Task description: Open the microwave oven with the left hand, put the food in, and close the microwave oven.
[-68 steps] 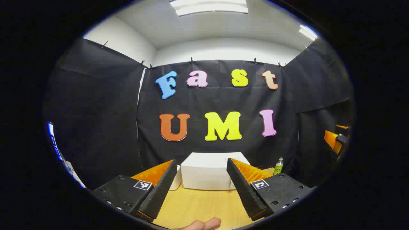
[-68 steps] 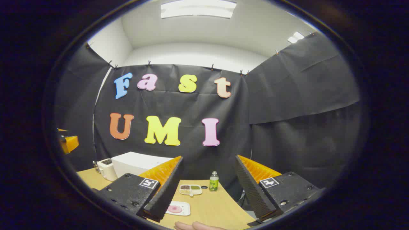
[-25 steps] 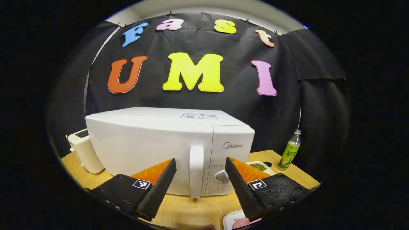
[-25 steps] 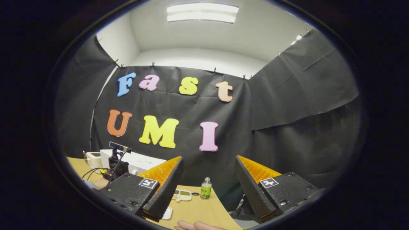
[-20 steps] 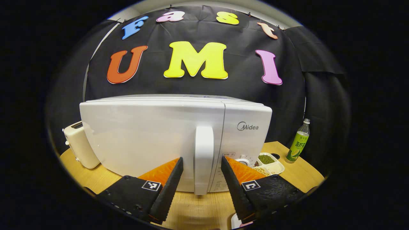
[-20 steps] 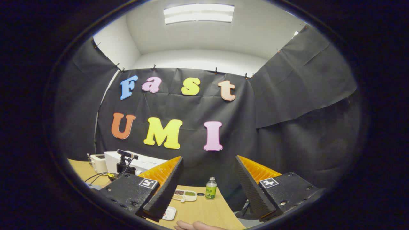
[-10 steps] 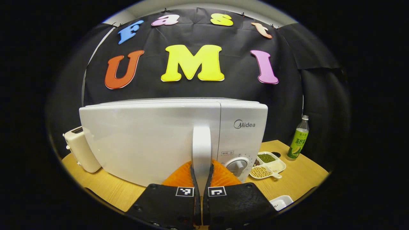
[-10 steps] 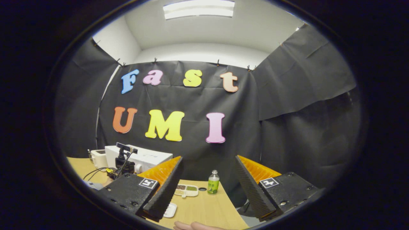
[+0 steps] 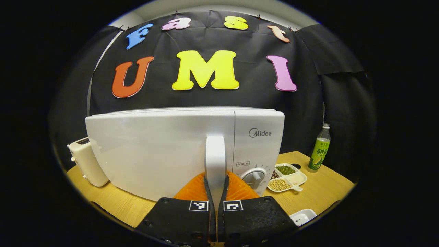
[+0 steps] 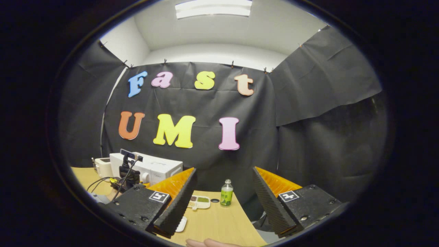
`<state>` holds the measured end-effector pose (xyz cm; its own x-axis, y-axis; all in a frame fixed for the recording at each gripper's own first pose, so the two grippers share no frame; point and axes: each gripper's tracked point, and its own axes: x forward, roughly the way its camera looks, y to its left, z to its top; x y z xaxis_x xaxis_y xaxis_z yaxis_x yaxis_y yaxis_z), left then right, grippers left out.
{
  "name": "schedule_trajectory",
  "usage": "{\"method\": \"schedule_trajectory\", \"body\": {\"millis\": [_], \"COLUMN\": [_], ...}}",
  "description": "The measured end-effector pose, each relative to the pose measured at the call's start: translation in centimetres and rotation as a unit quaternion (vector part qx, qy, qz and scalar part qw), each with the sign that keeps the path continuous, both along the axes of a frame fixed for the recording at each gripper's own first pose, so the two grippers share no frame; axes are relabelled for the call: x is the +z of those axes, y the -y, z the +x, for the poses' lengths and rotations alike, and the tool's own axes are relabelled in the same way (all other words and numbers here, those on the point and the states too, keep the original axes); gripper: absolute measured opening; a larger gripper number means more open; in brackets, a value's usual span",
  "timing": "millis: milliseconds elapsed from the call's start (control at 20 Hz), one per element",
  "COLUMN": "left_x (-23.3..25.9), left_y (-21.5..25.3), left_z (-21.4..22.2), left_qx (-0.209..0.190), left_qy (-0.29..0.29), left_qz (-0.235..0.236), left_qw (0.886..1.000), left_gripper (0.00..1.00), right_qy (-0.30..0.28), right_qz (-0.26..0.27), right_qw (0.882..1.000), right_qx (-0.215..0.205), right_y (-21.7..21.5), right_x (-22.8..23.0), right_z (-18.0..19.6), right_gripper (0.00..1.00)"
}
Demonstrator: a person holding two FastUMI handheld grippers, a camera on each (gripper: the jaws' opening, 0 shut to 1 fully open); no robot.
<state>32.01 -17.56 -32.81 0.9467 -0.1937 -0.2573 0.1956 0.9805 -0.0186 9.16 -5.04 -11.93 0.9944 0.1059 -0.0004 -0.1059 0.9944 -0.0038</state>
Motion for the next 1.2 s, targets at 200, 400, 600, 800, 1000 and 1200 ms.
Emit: {"method": "schedule_trajectory", "body": {"millis": [200,400,600,800,1000,1200], "left_x": [-0.2,0.4,0.3,0.7,1.1,1.7], "left_y": [0.1,-0.4,-1.8,-4.2,-7.9,-13.3], "left_z": [-0.3,-1.4,-5.4,-9.8,-14.1,-18.0], "left_qx": [-0.005,0.004,-0.021,-0.067,-0.075,-0.054], "left_qy": [-0.011,-0.008,-0.001,-0.003,-0.002,0.021], "left_qz": [0.001,-0.004,-0.005,-0.014,-0.009,0.028], "left_qw": [1.000,1.000,1.000,0.998,0.997,0.998], "left_gripper": [0.02,0.00,0.00,0.00,0.08,0.18], "right_qy": [-0.006,-0.007,-0.015,-0.030,-0.046,-0.052], "right_qz": [0.003,0.007,0.003,-0.002,-0.011,-0.013], "right_qw": [1.000,1.000,1.000,0.999,0.999,0.998], "right_qx": [0.000,0.000,-0.001,0.009,0.026,0.038], "right_y": [-0.1,0.1,-0.1,-1.7,-3.9,-5.8], "right_x": [-0.6,-0.6,-1.1,-1.9,-2.7,-2.9], "right_z": [0.2,-0.2,-0.5,-1.0,-2.1,-2.9], "right_gripper": [1.00,0.92,1.00,0.92,1.00,1.00]}}
